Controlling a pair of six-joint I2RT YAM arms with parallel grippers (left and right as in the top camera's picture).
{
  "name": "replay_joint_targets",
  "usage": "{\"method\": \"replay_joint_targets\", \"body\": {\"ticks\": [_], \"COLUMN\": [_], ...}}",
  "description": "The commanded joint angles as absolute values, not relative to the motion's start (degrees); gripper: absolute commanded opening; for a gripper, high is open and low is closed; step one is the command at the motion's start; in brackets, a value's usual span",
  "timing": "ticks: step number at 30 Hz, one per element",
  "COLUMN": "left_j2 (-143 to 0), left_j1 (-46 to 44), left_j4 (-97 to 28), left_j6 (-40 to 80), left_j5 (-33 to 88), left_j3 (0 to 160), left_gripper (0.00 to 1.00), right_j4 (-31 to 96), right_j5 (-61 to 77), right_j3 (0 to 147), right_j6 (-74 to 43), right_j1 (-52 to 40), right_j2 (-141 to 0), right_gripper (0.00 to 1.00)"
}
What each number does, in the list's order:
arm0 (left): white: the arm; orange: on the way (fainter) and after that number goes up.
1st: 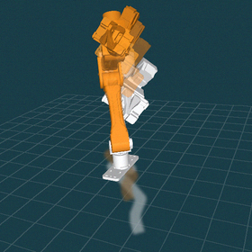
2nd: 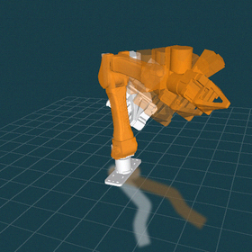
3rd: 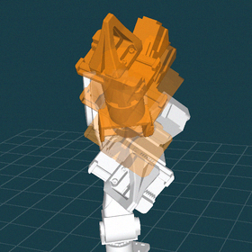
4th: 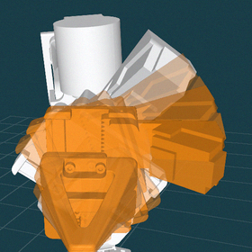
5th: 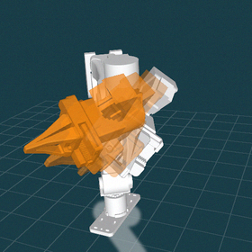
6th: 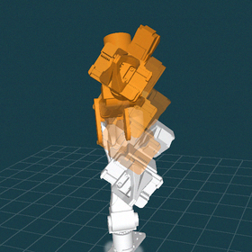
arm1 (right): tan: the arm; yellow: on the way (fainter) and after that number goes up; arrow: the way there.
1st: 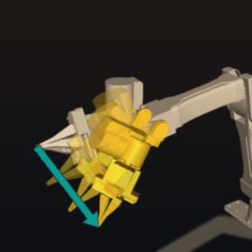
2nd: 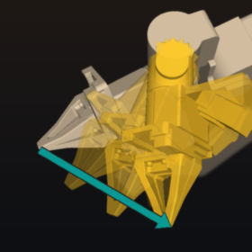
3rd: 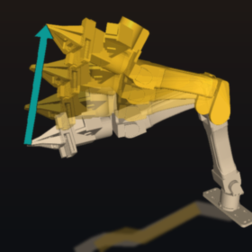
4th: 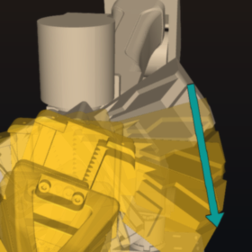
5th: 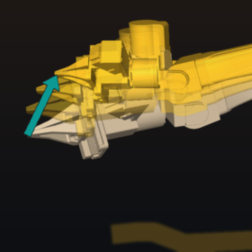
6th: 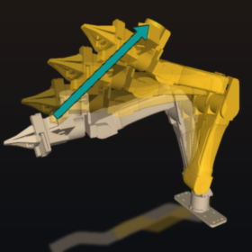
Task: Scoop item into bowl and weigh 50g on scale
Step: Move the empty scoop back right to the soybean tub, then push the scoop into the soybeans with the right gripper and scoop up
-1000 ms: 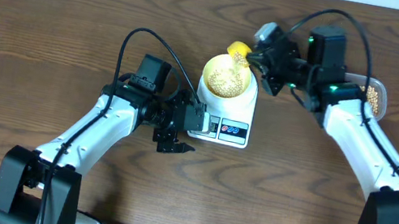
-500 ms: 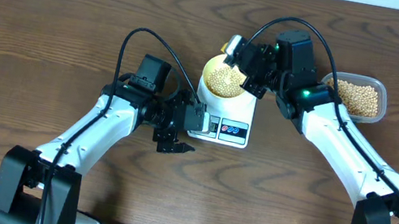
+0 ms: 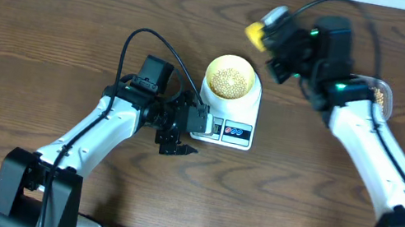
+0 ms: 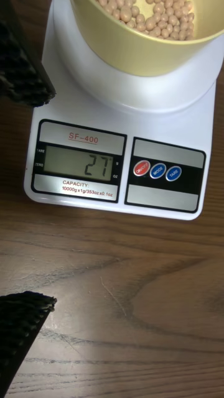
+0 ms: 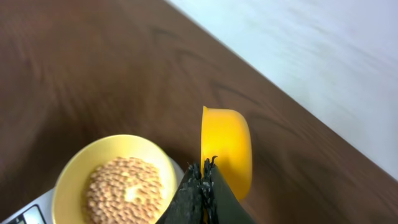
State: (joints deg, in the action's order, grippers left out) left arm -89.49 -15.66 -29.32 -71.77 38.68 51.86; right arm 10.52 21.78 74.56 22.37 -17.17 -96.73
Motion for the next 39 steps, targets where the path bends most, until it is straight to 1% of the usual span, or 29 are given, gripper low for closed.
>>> {"method": "replay_joint_targets", "body": {"ticks": [1,8,12,15,22,32,39], "left_j2": [-89.65,-89.65,-89.65,-89.65,-89.65,-89.65,-89.65], "left_j1": [-15.79,-15.79,-15.79,-15.79,-15.79,-15.79,-15.79], "left_j4": [-29.28,-29.26,-29.28,-29.28,-29.28,-29.28,-29.28], "left_j6": [-71.07,-71.09,-71.09,-71.09,-71.09,-71.09,-71.09], "left_j5": [39.42,39.42,39.42,39.42,39.42,39.42,39.42], "left_j3": [51.16,51.16,51.16,51.16,51.16,51.16,51.16], "left_gripper": [0.98,0.98,0.98,0.98,0.98,0.98,0.98], "right_j4": [13.63,23.75,29.04,34.09,39.29,32.84,26.26], "right_j5": [22.81,22.44,22.85,22.00,5.08,3.70,6.20], "right_j3": [76.05,76.05,76.05,75.92,73.80,67.59,61.34], "right_j6": [14.46,14.33,11.18,11.20,8.82,8.10,-3.20], "right_j1": [-12.21,-2.39,3.01,6.07,10.55,10.39,10.41], "right_j2": [-94.56,-94.83,-94.83,-94.83,-94.83,-94.83,-94.85], "right_gripper": [0.01,0.02,0.01,0.01,0.01,0.01,0.01]}}
